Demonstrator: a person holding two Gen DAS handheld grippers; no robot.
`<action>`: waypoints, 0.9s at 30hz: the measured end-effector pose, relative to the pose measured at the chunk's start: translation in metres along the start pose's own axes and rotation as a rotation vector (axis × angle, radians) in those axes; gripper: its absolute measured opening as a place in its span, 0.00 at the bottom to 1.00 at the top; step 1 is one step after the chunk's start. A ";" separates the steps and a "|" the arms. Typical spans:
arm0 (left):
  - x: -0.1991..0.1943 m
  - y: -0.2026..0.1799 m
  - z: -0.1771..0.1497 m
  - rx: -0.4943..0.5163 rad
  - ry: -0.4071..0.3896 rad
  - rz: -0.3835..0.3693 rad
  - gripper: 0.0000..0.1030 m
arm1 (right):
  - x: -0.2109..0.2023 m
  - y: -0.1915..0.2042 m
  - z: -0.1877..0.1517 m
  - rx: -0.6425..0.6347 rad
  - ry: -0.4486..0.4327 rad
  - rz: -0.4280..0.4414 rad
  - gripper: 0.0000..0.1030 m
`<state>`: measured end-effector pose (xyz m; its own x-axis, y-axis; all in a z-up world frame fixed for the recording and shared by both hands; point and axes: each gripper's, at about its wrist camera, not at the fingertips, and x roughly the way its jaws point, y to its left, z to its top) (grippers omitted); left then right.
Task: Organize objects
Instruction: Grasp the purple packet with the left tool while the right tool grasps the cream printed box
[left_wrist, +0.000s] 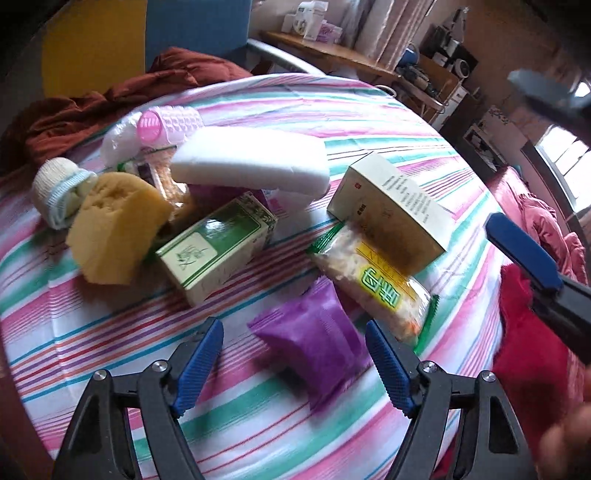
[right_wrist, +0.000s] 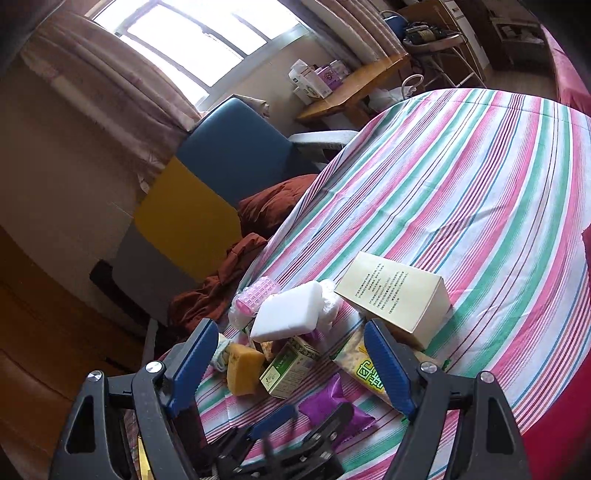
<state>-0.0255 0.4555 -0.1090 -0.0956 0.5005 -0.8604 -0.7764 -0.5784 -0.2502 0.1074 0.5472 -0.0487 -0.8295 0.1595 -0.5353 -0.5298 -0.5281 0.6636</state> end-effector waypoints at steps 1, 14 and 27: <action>0.004 0.000 0.001 -0.001 0.002 0.013 0.77 | 0.000 0.000 0.000 0.001 0.002 -0.001 0.81; -0.026 0.040 -0.037 0.045 -0.072 0.000 0.50 | 0.008 -0.006 -0.002 0.038 0.036 -0.057 0.80; -0.033 0.048 -0.054 0.047 -0.082 0.000 0.50 | 0.043 0.021 0.035 -0.399 0.246 -0.375 0.80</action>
<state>-0.0264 0.3763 -0.1167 -0.1442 0.5528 -0.8208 -0.8047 -0.5483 -0.2279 0.0542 0.5717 -0.0397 -0.5083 0.2225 -0.8319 -0.6317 -0.7529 0.1846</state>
